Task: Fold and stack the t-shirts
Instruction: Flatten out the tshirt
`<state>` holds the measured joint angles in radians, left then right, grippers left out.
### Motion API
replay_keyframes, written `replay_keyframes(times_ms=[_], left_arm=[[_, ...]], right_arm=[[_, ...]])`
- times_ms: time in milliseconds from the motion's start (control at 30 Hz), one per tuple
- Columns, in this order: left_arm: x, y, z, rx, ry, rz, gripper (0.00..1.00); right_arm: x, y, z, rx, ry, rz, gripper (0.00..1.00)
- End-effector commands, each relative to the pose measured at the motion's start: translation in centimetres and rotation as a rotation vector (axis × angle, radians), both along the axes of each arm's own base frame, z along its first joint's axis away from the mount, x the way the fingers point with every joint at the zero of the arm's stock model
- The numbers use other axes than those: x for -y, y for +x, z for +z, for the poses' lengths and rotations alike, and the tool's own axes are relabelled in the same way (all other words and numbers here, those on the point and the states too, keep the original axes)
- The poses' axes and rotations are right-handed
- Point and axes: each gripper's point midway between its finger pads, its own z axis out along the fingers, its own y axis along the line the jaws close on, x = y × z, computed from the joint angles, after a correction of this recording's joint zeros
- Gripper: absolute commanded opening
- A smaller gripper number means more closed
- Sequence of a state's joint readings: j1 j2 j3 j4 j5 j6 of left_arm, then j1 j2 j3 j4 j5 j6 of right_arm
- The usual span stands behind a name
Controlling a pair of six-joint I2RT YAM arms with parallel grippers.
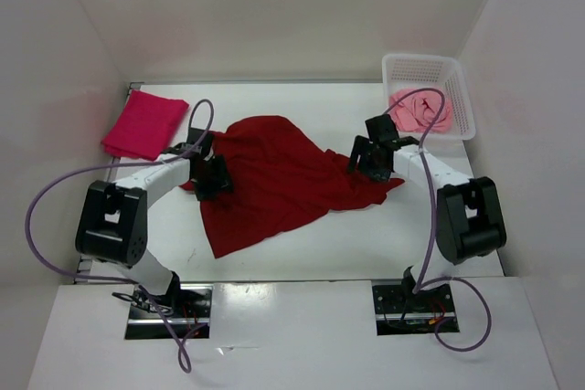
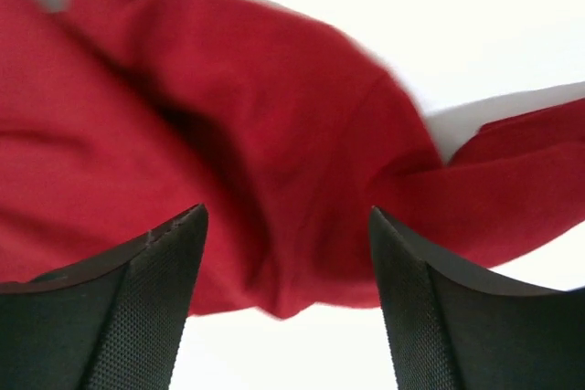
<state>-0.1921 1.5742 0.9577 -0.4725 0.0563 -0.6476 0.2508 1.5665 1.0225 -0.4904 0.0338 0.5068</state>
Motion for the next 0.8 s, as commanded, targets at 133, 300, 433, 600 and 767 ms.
replay_keyframes(times_ms=[133, 300, 433, 600, 767], left_arm=[[0.8, 2.6, -2.8, -0.021, -0.005, 0.037, 0.58], [-1.1, 5.1, -4.8, -0.053, -0.008, 0.111, 0.35], [-3.2, 8.0, -4.7, -0.021, 0.032, 0.149, 0.34], [-4.4, 11.0, -3.0, 0.032, 0.040, 0.167, 0.36], [-6.0, 11.8, -2.0, 0.058, 0.053, 0.187, 0.39]], right_arm=[[0.1, 5.3, -2.1, 0.006, -0.028, 0.007, 0.73], [-2.8, 4.8, -2.7, -0.038, 0.130, 0.030, 0.12], [-5.3, 1.1, 2.5, 0.010, 0.221, 0.085, 0.00], [-9.0, -4.8, 9.7, 0.034, 0.305, 0.184, 0.00], [-9.8, -5.5, 13.1, 0.075, 0.379, 0.198, 0.00]])
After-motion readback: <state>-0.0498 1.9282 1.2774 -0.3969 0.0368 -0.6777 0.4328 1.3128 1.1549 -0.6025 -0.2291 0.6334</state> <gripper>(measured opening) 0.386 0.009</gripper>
